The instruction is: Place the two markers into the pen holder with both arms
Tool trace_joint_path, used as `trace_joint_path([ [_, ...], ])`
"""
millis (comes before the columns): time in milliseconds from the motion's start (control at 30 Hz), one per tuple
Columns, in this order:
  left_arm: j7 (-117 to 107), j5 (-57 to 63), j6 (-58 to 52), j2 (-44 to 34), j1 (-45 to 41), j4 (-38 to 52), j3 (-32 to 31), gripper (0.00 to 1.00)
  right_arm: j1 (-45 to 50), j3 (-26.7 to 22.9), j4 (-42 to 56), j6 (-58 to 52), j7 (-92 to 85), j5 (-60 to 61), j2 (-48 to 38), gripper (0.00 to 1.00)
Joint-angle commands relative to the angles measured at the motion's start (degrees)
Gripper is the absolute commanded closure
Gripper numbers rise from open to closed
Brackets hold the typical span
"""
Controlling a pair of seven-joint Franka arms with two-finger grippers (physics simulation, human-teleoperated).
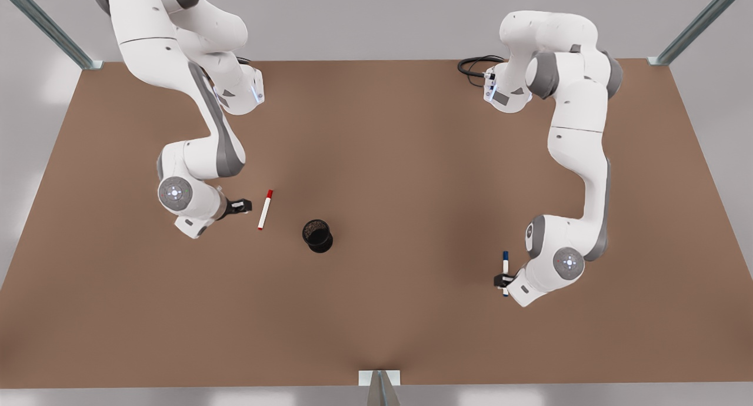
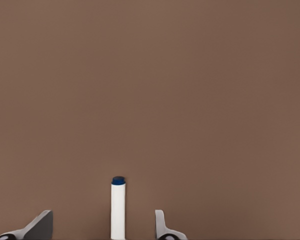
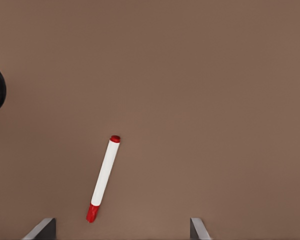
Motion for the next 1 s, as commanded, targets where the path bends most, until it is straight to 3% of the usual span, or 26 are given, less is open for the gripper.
trace_joint_path([
  [0, -1.49, -0.08, 4.88, 0.65, -0.14, -0.41, -0.07, 0.00, 0.20, 0.86, -0.08, 9.00, 22.95, 0.16, 2.65, 0.00],
  [200, -1.49, -0.96, 7.07, 3.72, 0.03, -0.23, -0.07, 0.00, 2.04, 2.79, 0.10, 11.11, 29.82, 0.07, 8.01, 0.00],
  [233, -1.41, -0.96, 7.25, 3.72, 0.03, -0.23, -0.07, 0.05, 1.78, 2.79, -0.60, 10.85, 29.90, 0.07, 7.75, 0.00],
  [267, -1.32, -0.96, 7.25, 3.72, 0.12, -0.23, -0.07, 0.15, 1.17, 2.79, -2.62, 10.94, 30.08, 0.07, 7.13, 0.00],
  [400, -1.14, -0.87, 7.25, 3.72, 0.12, -0.23, -0.07, 0.32, 0.02, 2.88, -8.43, 16.21, 31.49, 0.07, 6.96, 0.04],
  [600, -1.14, -0.96, 7.25, 3.72, 0.21, -0.23, -0.07, 0.44, 0.46, 2.97, -8.43, 18.23, 32.80, 0.07, 9.42, 0.05],
  [733, -1.06, -1.22, 7.25, 3.46, 0.38, -0.41, 0.02, 0.45, 0.37, 2.97, -8.43, 20.17, 32.72, 0.07, 11.00, 0.10],
  [800, -1.06, -1.22, 7.16, 3.46, 0.39, -0.67, 0.02, 0.45, 0.46, 3.06, -8.43, 19.90, 32.72, 0.07, 10.91, 0.19],
  [900, -1.14, -1.22, 7.16, 3.37, 0.39, -1.38, 0.02, 0.45, 0.46, 3.76, -8.34, 19.20, 32.80, 0.07, 10.47, 0.57],
  [967, -1.23, -1.22, 7.16, 3.20, 0.30, -1.38, -0.07, 0.49, 0.38, 3.85, -8.34, 19.02, 32.80, 0.07, 10.56, 0.61],
])
